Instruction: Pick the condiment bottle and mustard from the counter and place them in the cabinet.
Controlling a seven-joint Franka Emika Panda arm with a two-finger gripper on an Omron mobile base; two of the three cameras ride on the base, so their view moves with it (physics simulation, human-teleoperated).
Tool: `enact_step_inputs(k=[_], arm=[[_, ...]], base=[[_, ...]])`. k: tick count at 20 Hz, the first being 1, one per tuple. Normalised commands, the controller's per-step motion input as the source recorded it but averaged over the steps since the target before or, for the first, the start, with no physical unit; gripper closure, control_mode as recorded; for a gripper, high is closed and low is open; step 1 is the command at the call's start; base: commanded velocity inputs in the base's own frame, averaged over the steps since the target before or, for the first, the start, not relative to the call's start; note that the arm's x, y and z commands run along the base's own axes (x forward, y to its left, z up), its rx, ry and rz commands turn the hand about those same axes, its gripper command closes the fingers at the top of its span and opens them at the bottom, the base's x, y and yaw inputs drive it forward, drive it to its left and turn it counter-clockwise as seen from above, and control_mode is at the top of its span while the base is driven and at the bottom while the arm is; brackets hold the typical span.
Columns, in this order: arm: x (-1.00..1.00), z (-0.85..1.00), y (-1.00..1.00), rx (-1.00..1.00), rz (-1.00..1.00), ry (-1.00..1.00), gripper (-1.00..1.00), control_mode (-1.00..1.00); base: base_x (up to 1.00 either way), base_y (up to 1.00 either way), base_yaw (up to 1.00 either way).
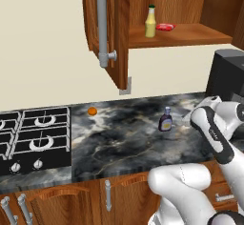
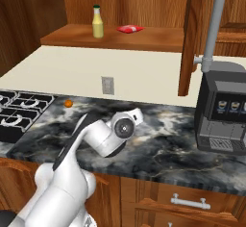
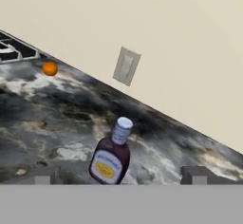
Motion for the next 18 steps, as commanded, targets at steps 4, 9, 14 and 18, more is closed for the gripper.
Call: enact_step_inputs(k=[4, 9, 14, 18], arm=[[0.30, -0.11, 0.00, 0.15, 0.10, 0.06, -1.00, -1.00], [0.14, -0.16, 0.00, 0.14, 0.11, 0.05, -1.00, -1.00], [0.02, -0.17, -0.01, 0.13, 0.07, 0.02, -1.00, -1.00], [0.00, -0.14, 0.00, 0.13, 0.04, 0.02, -1.00, -1.00]], base=[[0.00, 0.00, 0.00], [0.00, 0.00, 0.00], [0.00, 0.00, 0.00], [0.00, 0.00, 0.00]])
